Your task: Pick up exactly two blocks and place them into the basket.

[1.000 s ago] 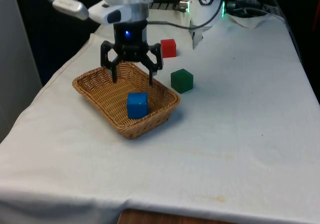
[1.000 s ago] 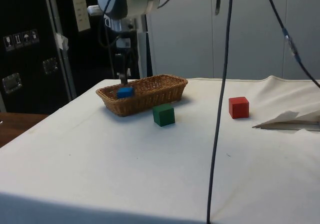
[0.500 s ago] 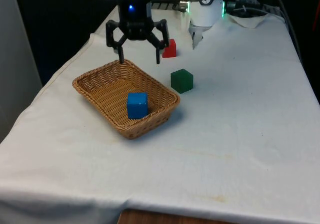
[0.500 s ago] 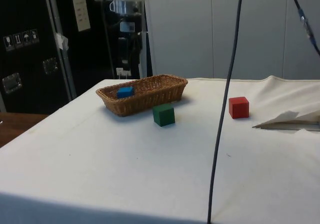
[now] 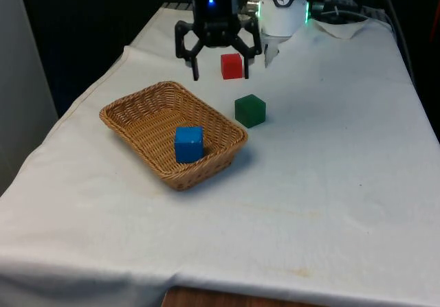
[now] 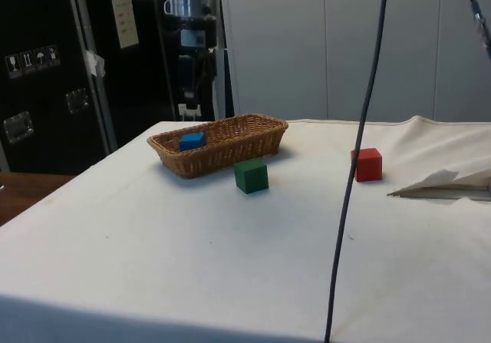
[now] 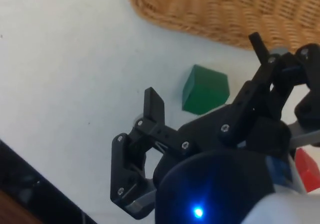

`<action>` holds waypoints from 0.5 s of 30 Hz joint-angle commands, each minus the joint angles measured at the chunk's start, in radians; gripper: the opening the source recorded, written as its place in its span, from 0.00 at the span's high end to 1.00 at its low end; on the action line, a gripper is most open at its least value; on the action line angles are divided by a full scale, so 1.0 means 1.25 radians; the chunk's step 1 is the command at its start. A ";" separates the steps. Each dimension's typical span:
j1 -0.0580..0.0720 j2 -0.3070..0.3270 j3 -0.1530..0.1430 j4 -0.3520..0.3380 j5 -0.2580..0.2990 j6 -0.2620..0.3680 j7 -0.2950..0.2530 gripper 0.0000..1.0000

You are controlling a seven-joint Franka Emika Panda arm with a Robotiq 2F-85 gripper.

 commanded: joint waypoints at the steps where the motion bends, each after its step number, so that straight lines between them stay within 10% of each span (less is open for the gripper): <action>1: 0.010 -0.011 -0.002 -0.018 -0.010 0.017 0.011 0.00; 15: 0.020 -0.099 0.028 -0.138 -0.038 0.067 0.025 0.00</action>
